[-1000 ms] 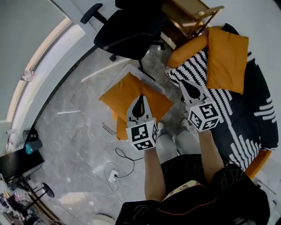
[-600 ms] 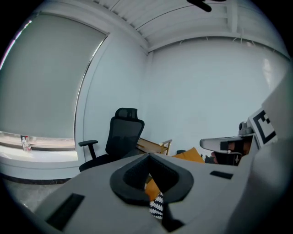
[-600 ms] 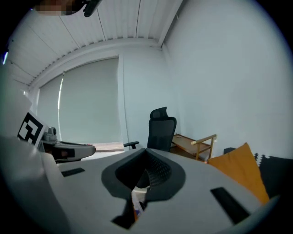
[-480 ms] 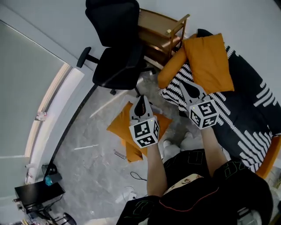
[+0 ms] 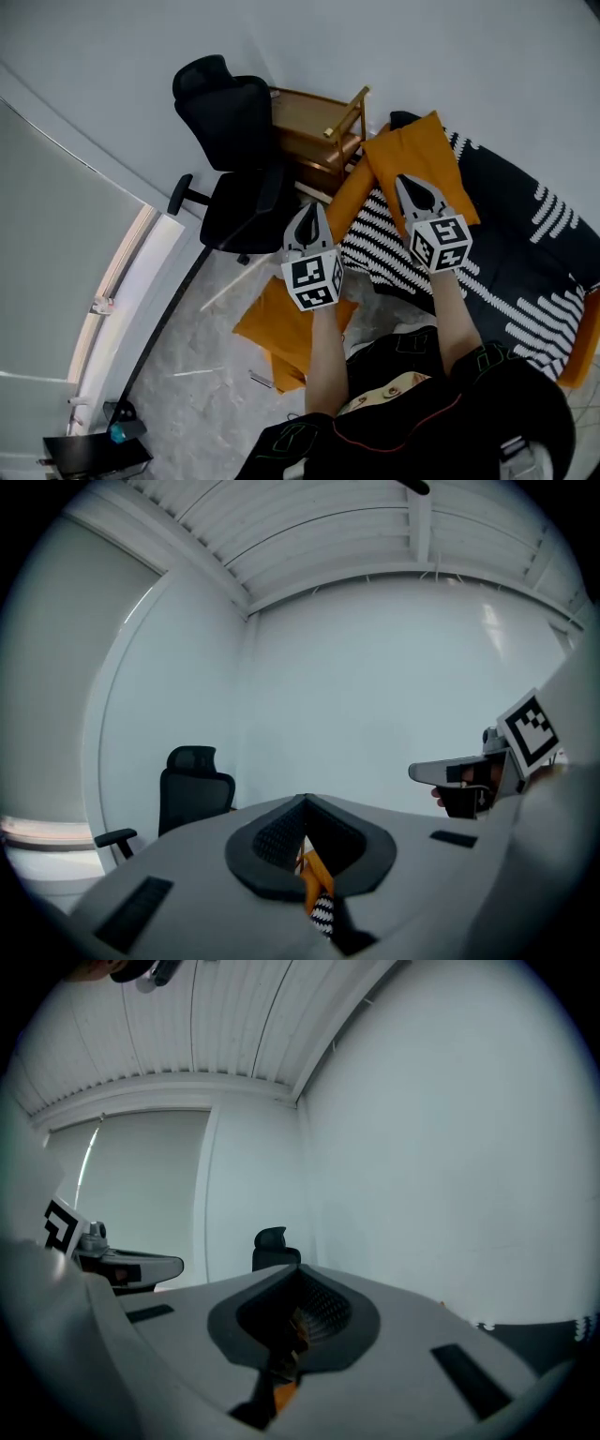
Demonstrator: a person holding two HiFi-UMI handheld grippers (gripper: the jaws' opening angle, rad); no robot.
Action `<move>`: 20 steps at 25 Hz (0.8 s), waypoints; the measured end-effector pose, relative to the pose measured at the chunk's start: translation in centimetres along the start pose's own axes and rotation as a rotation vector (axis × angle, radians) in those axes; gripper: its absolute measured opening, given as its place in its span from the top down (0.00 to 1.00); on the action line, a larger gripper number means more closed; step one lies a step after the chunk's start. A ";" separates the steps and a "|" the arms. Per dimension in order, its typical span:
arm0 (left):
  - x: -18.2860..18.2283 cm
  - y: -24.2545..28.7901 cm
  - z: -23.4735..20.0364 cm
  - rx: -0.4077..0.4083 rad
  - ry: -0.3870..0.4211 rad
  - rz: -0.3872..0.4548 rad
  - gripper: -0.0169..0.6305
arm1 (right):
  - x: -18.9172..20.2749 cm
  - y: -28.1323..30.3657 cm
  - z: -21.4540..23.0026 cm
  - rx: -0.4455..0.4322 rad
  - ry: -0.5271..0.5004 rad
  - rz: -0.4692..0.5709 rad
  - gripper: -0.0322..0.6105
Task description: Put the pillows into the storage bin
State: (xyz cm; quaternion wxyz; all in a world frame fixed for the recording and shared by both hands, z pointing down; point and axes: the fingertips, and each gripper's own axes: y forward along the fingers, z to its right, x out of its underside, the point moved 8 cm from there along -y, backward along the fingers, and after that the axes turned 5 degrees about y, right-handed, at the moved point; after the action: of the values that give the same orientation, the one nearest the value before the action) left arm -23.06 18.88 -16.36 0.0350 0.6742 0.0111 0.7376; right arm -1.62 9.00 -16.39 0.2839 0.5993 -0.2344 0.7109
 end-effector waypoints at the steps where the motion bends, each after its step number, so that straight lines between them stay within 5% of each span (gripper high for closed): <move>1: -0.6 0.8 0.5 0.009 0.012 0.013 0.98 | -0.6 0.1 0.7 -0.001 0.000 0.012 0.95; 20: -2.8 6.3 6.7 0.031 -0.029 0.103 0.98 | -4.0 -1.7 9.3 -0.002 -0.044 0.067 0.95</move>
State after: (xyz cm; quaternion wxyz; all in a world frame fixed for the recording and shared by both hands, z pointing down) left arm -16.38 12.21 -18.17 -0.0133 0.6850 -0.0129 0.7283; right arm 6.75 3.47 -18.78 0.2551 0.6065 -0.2612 0.7063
